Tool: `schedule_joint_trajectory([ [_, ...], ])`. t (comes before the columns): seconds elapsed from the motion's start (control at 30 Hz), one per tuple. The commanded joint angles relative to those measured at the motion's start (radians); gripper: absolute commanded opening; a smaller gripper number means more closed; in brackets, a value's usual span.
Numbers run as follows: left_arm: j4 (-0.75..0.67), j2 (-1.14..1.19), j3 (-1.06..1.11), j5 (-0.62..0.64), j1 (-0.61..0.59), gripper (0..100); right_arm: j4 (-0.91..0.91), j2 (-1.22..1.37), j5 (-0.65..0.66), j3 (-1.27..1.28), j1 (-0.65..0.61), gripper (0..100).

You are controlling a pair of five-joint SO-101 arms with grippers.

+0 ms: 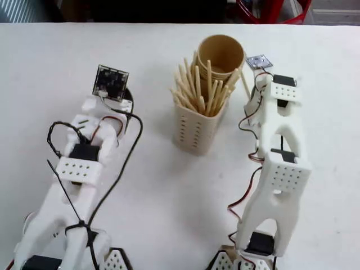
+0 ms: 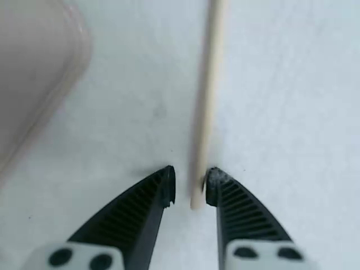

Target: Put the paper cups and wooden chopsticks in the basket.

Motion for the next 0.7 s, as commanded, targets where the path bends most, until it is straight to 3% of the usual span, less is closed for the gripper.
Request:
schedule_joint_trajectory([
  [0.0, -0.020, -0.033, -0.003, 0.002, -0.001, 9, -0.008, 0.004, 0.005, -0.020, 0.044, 1.5],
  [0.23, -0.020, -0.033, -0.003, 0.002, -0.001, 9, 0.084, -0.071, 0.014, -0.020, 0.193, 1.8],
  [0.47, -0.020, -0.033, -0.003, 0.002, -0.001, 9, 0.260, -0.314, 0.107, -0.009, 0.334, 1.8],
  [0.67, -0.018, -0.033, -0.003, 0.002, -0.001, 9, 0.277, -0.501, 0.255, 0.095, 0.527, 1.8],
])
